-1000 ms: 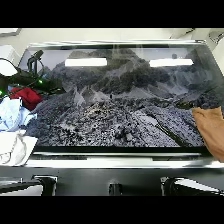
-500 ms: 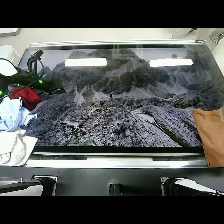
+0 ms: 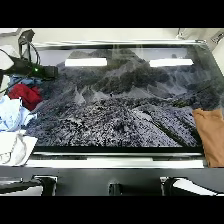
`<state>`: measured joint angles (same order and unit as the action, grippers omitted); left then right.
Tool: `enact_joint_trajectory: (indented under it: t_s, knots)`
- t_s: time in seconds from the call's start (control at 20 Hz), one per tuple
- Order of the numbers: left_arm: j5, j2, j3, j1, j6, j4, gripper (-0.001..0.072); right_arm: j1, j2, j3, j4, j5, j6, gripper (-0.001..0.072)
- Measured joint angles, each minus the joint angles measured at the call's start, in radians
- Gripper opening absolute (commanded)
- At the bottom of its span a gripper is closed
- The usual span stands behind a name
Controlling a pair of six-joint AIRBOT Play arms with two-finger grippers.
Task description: Fold the clothes and pants, and hang the long-sleeved shirts on hangers.
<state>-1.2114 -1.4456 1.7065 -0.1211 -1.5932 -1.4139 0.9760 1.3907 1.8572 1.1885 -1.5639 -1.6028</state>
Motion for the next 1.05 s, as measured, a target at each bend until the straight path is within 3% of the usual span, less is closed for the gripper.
enact_joint_trajectory:
  t_s: [0.05, 0.2, 0.35, 0.5, 0.7, 1.05]
  knots:
    - [0.005, -0.003, -0.014, -0.023, -0.054, -0.079, 0.0693, -0.09, -0.002, 0.003, 0.033, -0.019, -0.011, 0.0712]
    - [-0.039, -0.005, -0.15, -0.062, -0.148, -0.138, 0.0691, -0.336, -0.006, -0.084, 0.115, -0.062, -0.031, 0.0711]
    - [-0.026, 0.046, -0.363, -0.076, -0.158, -0.082, 0.0691, -0.527, -0.014, -0.272, 0.129, -0.077, -0.04, 0.071]
    - [0.068, 0.126, -0.499, -0.073, -0.161, -0.041, 0.0691, -0.669, -0.048, -0.444, 0.146, 0.013, -0.04, 0.0709]
    - [0.145, 0.167, -0.55, -0.056, -0.161, -0.021, 0.0691, -0.77, -0.071, -0.536, 0.158, 0.1, -0.042, 0.0703]
    - [0.185, 0.178, -0.568, -0.049, -0.161, -0.012, 0.0691, -0.808, -0.079, -0.566, 0.154, 0.129, -0.044, 0.0703]
